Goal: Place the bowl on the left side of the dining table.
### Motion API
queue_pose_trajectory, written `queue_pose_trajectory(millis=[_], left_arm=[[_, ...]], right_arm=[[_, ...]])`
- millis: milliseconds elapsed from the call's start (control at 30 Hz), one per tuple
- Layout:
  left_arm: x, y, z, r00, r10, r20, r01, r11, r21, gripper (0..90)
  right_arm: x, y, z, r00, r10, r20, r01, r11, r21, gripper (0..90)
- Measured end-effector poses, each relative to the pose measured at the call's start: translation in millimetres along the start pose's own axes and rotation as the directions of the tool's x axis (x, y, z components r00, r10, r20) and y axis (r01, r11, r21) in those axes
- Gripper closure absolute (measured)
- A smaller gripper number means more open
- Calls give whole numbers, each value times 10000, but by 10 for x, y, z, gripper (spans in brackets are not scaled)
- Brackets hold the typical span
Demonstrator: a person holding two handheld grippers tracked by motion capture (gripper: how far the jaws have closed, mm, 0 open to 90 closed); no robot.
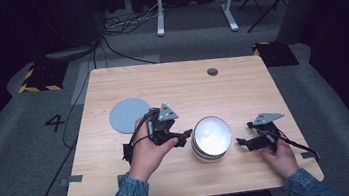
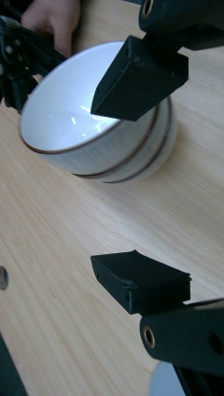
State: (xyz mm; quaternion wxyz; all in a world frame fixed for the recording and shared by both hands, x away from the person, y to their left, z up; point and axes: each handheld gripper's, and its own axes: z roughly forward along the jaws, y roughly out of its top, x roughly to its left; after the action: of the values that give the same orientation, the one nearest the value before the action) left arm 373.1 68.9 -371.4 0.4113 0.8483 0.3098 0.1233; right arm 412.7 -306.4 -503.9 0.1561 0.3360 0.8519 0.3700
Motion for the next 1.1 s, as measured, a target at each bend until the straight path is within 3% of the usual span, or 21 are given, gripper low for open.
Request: queue_pose_trajectory(millis=[67,133,233,567,667,833,867,967,1100], left_arm=[[-40,121,50,9998,175,114,-173,9997,-180,242],[-76,180,110,9992,190,360,-185,9997,-143,243],[-99,223,177,9988,297,381,-294,9995,-79,251],[-133,313,540,9959,794,426,-822,9944,666,329],[-109,312,658,9959,555,716,-623,9935,957,407],[-110,298,762,9963,543,666,-616,9918,1123,503],[-99,298,768,9956,694,637,-766,9899,1189,539],[-96,290,778,9964,671,511,-729,9899,1214,635],[-90,294,785,9965,411,729,-500,9911,1236,736]], right_arm=[[0,0,0,10000,7,-1,-7,10000,-2,138],[0,0,0,10000,2,-2,-2,10000,-2,137],[1,0,0,10000,8,1,-8,10000,-1,137],[1,0,0,10000,4,0,-4,10000,-3,138],[1,0,0,10000,14,0,-14,10000,-5,138],[1,0,0,10000,11,0,-11,10000,-2,138],[1,0,0,10000,6,1,-6,10000,-2,138],[1,0,0,10000,8,1,-8,10000,-1,138],[1,0,0,10000,7,0,-7,10000,-2,138]])
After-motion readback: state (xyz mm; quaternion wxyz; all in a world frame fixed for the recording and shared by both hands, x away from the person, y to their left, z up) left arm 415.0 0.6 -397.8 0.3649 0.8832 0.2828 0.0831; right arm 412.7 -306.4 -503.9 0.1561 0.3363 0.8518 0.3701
